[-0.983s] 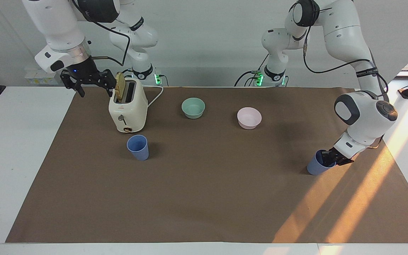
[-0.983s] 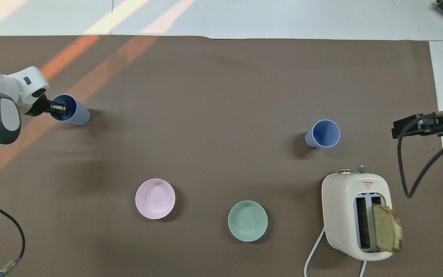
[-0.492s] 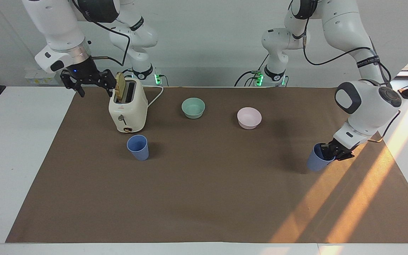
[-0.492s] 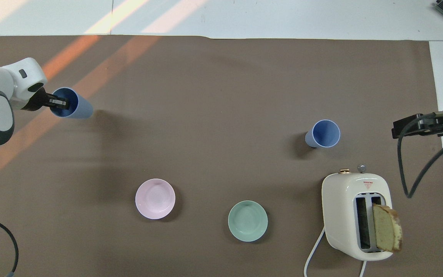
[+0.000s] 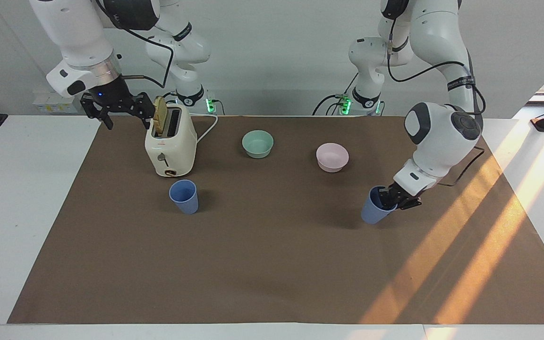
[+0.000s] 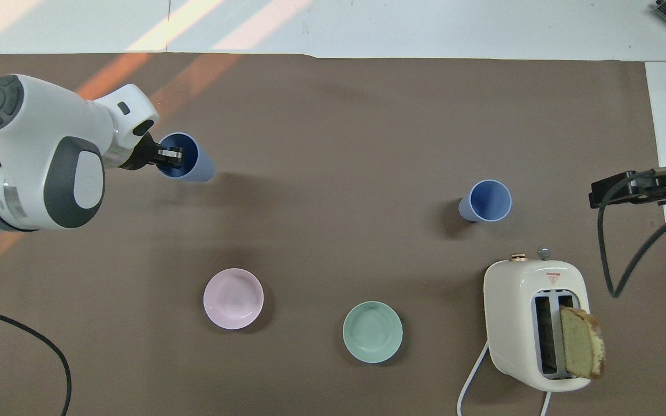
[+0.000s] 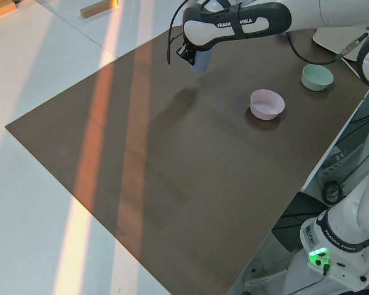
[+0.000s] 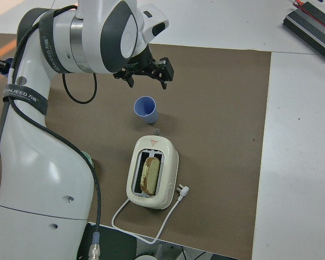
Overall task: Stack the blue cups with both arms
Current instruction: 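Carry the blue cup with the left gripper toward the table center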
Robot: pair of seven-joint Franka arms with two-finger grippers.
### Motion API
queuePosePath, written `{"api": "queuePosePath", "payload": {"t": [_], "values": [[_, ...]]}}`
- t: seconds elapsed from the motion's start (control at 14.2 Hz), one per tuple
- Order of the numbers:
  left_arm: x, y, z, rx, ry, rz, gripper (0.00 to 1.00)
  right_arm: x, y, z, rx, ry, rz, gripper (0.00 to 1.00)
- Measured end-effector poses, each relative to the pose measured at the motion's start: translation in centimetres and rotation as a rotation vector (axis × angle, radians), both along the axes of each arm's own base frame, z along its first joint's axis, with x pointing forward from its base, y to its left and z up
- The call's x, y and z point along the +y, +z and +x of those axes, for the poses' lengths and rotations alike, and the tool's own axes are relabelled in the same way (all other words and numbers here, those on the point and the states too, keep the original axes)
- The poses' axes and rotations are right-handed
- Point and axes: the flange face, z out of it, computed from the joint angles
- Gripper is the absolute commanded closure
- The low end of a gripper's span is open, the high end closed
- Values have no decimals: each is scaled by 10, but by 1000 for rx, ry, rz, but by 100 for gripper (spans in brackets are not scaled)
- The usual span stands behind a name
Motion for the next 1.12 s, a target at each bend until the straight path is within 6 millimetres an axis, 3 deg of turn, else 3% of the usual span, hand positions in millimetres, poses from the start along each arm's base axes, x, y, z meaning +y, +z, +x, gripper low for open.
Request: {"api": "queuePosePath", "payload": {"t": [0.42,0.63,0.7,0.77,0.84,0.98,1.12], "values": [[-141,5,-46,-17,73,-14,100,0,0,0,0,0,0,0],[-200,-20,-77,-20,69,10,98,0,0,0,0,0,0,0],[-213,-37,-83,-21,59,34,69,0,0,0,0,0,0,0],[-222,-52,-86,-27,53,48,52,0,0,0,0,0,0,0],[-224,-64,-85,-27,48,53,43,0,0,0,0,0,0,0],[-216,-69,-77,-25,60,56,1,0,0,0,0,0,0,0],[-210,-56,-69,-36,73,50,0,0,0,0,0,0,0,0]]}}
